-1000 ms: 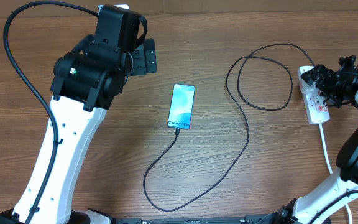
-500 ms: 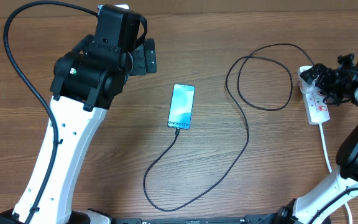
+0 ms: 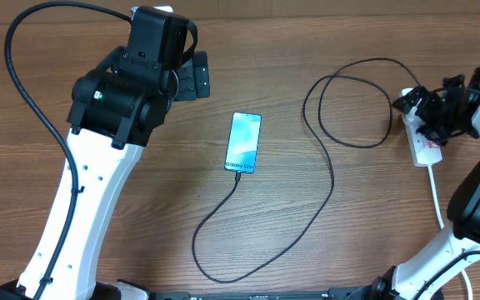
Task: Plug charger to phone and switch on socket
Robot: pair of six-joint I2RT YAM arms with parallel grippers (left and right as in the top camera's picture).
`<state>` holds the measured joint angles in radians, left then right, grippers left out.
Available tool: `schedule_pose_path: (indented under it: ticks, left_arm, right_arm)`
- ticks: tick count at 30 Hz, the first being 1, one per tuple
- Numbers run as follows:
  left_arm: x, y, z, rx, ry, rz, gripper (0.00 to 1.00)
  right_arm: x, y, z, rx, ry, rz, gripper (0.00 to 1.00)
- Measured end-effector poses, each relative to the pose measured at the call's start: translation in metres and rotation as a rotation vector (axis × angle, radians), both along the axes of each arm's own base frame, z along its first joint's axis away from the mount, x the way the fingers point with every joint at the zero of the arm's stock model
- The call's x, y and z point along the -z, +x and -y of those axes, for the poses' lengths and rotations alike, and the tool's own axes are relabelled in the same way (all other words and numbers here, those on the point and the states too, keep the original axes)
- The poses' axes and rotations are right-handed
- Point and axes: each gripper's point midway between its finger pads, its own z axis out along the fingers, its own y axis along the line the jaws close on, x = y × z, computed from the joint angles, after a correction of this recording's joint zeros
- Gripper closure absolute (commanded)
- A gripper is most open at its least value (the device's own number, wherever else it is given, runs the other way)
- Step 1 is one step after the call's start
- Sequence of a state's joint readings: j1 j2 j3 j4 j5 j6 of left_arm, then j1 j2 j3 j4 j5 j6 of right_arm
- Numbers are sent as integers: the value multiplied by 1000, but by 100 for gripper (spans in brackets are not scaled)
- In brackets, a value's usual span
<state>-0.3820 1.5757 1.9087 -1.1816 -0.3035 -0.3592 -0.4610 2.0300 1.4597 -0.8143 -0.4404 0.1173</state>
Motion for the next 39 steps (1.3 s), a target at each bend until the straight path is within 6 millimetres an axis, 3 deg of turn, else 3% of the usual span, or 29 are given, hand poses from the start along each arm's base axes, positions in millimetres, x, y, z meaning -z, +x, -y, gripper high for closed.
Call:
schedule_pose_path:
  ticks: [3,5,7,8,9,13,20,39]
  left_arm:
    - [0,0,0,0,0,0,0]
    - [0,0,0,0,0,0,0]
    - [0,0,0,0,0,-1,0]
    - [0,0,0,0,0,-1,0]
    - [0,0,0,0,1,-1,0]
    - [0,0,0,0,0,-1,0]
    - [0,0,0,0,1,-1,0]
    - [0,0,0,0,0,0,0]
  right_arm:
    - [-3,-15,4,66,-1,-77,0]
    - [-16,-21,16,118,-42,-82,0]
    - [-44,-31,23,154,-98,-65,0]
    - [-77,-38,25,183,-152,-22,0]
    - [-91,-42,25,193,-177,-6,0]
    - [-166,-76,5,218,-277,92,0]
    - [-222,-117,-27,209,-288,204,0]
    - [-226,-119,-29,208,-289,217,0]
